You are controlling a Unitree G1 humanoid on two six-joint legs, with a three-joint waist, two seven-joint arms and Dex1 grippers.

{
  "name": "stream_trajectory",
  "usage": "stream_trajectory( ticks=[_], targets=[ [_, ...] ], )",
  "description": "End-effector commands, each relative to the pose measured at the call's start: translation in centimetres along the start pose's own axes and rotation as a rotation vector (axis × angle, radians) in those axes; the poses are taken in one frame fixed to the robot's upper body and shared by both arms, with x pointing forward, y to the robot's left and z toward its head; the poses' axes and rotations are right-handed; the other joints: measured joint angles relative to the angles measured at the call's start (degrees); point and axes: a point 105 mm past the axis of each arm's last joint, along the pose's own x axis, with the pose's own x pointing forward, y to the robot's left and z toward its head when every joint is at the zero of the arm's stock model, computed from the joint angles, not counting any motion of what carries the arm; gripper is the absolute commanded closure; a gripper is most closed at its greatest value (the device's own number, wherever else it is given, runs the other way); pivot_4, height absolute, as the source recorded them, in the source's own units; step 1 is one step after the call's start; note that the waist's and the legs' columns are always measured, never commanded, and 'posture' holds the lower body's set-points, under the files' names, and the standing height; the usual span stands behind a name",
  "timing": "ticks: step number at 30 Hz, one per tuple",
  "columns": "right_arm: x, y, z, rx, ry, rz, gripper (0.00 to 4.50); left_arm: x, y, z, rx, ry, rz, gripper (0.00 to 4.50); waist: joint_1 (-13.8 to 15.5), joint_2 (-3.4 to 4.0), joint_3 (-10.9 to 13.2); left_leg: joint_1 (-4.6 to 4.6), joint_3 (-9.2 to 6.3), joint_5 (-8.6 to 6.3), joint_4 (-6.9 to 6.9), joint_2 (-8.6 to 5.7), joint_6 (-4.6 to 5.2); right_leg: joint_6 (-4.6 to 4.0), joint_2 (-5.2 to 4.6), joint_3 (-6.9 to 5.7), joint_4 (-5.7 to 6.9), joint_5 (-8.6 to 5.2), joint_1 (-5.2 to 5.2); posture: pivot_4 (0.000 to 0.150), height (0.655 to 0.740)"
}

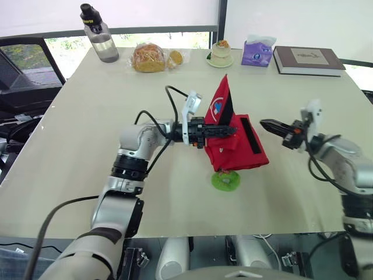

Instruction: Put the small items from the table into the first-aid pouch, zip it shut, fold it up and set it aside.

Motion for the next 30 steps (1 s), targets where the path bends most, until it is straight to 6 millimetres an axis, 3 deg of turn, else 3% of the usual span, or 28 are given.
stream_trajectory(
  ticks=[1,5,7,9,13,15,16,17,19,20,21,25,30],
  targets=[
    [-2.5,1.3,0.7,-0.058,-0.009,0.067,4.45,1.2,0.1,-0.3,-0.034,0.016,0.015,4.50,-0.14,0.00,0.00,0.00,0.01,0.00,0.00,0.00,0.00,0.00,0.00,0.01,0.01,0.00,0.00,0.150,0.7400],
    [-6.1,1.2,-0.5,-0.054,0.074,0.031,4.45,3.0,1.8,-2.1,-0.097,0.058,0.095,4.50,-0.08,0.04,-0.01,0.02,0.03,0.00,-0.01,-0.01,0.00,0.18,0.00,0.03,0.00,-0.10,0.00,0.150,0.7400],
    [-6.8,1.2,0.3,-0.022,0.025,0.015,3.93,3.5,3.2,-3.2,-0.124,0.075,0.160,4.50,-0.23,0.04,-0.01,0.04,0.03,0.00,0.02,-0.02,0.00,0.20,0.00,0.05,0.01,-0.11,0.02,0.150,0.7400],
    [-7.1,1.2,0.8,-0.032,-0.006,0.000,3.15,3.8,4.0,-3.9,-0.139,0.086,0.185,4.50,-0.38,0.05,-0.02,0.10,0.06,0.00,0.06,-0.01,0.00,0.23,0.03,0.12,0.03,-0.10,0.02,0.150,0.7400],
    [-7.1,1.3,1.2,-0.055,-0.032,-0.005,0.90,4.2,4.3,-4.2,-0.129,0.089,0.178,4.50,-0.02,0.08,-0.04,0.13,0.02,0.00,0.06,-0.01,0.00,0.27,0.05,0.10,0.02,-0.09,0.07,0.150,0.7400],
    [-7.1,1.3,1.3,-0.059,-0.037,-0.011,0.00,4.4,4.4,-4.2,-0.123,0.091,0.176,3.73,0.12,0.08,-0.04,0.11,0.00,0.00,0.11,-0.04,0.00,0.26,0.04,0.11,0.00,-0.09,0.12,0.150,0.7400],
    [-7.1,1.2,1.2,-0.064,-0.034,-0.016,0.00,4.5,4.3,-4.2,-0.124,0.087,0.167,3.59,0.13,0.08,-0.04,0.10,-0.01,0.00,0.13,-0.05,0.00,0.26,0.04,0.12,0.00,-0.09,0.13,0.150,0.7400],
    [-7.1,1.2,1.2,-0.068,-0.030,-0.021,0.00,4.6,4.2,-4.1,-0.125,0.083,0.158,2.81,0.13,0.08,-0.04,0.09,-0.02,0.00,0.20,-0.06,0.00,0.26,0.03,0.12,0.00,-0.09,0.17,0.150,0.7400],
    [-7.2,1.0,1.0,-0.072,-0.022,-0.026,0.00,4.7,4.2,-4.0,-0.124,0.078,0.152,2.19,0.11,0.08,-0.05,0.12,-0.07,0.00,0.23,-0.06,0.00,0.27,0.04,0.09,-0.01,-0.10,0.24,0.150,0.7400],
    [-7.2,1.0,0.9,-0.072,-0.021,-0.027,0.00,4.7,4.2,-4.0,-0.123,0.077,0.152,2.19,0.10,0.08,-0.05,0.12,-0.08,0.00,0.23,-0.06,0.00,0.27,0.04,0.09,-0.01,-0.10,0.24,0.150,0.7400],
    [-7.2,1.0,0.9,-0.074,-0.020,-0.027,0.00,4.7,4.2,-4.0,-0.125,0.075,0.152,1.58,0.09,0.08,-0.05,0.12,-0.09,0.00,0.23,-0.06,0.00,0.27,0.04,0.07,-0.01,-0.10,0.24,0.150,0.7400],
    [-7.2,0.9,0.7,-0.075,-0.019,-0.029,0.00,4.6,3.9,-4.1,-0.133,0.077,0.129,0.06,0.07,0.09,-0.06,0.14,-0.14,0.00,0.25,-0.06,0.00,0.27,0.04,0.03,-0.03,-0.10,0.30,0.150,0.7400],
    [-7.2,0.8,0.5,-0.076,-0.016,-0.026,0.00,4.6,3.1,-4.0,-0.132,0.074,0.075,0.06,0.01,0.09,-0.05,0.14,-0.17,0.00,0.25,-0.06,0.00,0.26,0.04,0.00,-0.03,-0.11,0.31,0.150,0.7400]
  ],
)
